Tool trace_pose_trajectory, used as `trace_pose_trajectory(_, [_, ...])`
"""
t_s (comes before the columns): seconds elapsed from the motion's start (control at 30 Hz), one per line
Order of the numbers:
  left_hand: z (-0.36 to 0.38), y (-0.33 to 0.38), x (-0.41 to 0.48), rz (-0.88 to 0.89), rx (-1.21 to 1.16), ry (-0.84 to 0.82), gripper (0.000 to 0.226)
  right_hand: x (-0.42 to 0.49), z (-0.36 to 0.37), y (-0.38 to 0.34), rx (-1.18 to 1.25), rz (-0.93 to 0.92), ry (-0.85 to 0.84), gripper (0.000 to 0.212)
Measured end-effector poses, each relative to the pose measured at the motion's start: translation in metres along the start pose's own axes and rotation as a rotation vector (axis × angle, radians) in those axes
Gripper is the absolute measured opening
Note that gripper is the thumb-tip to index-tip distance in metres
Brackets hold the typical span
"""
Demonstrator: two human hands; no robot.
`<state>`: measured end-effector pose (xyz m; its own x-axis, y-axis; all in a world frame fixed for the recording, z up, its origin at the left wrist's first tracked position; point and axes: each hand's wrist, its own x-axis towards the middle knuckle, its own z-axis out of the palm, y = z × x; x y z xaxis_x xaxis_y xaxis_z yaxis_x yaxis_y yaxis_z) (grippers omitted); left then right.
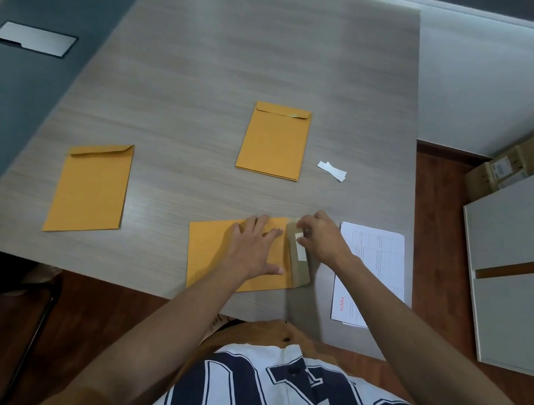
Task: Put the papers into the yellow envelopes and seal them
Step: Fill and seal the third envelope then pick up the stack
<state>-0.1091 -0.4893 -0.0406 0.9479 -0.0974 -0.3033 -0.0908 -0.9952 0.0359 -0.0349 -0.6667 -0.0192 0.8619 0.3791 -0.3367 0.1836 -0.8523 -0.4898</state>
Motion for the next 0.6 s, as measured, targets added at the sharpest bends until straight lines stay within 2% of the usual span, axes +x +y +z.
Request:
trace_pose_trajectory(0.23, [0.0, 0.001, 0.002, -0.005, -0.012, 0.001, 0.093, 0.001, 0.002, 0.003, -0.018, -0.007, -0.033, 0.023])
trace_pose_trajectory(0.37, [0.0, 0.002, 0.003, -0.009, -0.002, 0.009, 0.093, 0.004, 0.001, -0.002, -0.015, -0.026, -0.009, 0.006])
trace_pose_trajectory(0.47, [0.0, 0.001, 0.004, -0.015, 0.004, 0.005, 0.094, 0.005, -0.003, -0.005, -0.01, -0.032, -0.051, 0.004])
trace_pose_trajectory(0.53, [0.001, 0.001, 0.005, -0.025, -0.012, 0.006, 0.094, 0.005, -0.008, -0.004, 0.116, 0.009, -0.015, 0.006])
trace_pose_trajectory(0.6, [0.0, 0.0, 0.007, -0.051, -0.049, 0.008, 0.091, 0.006, -0.016, -0.003, 0.337, 0.095, 0.124, 0.007])
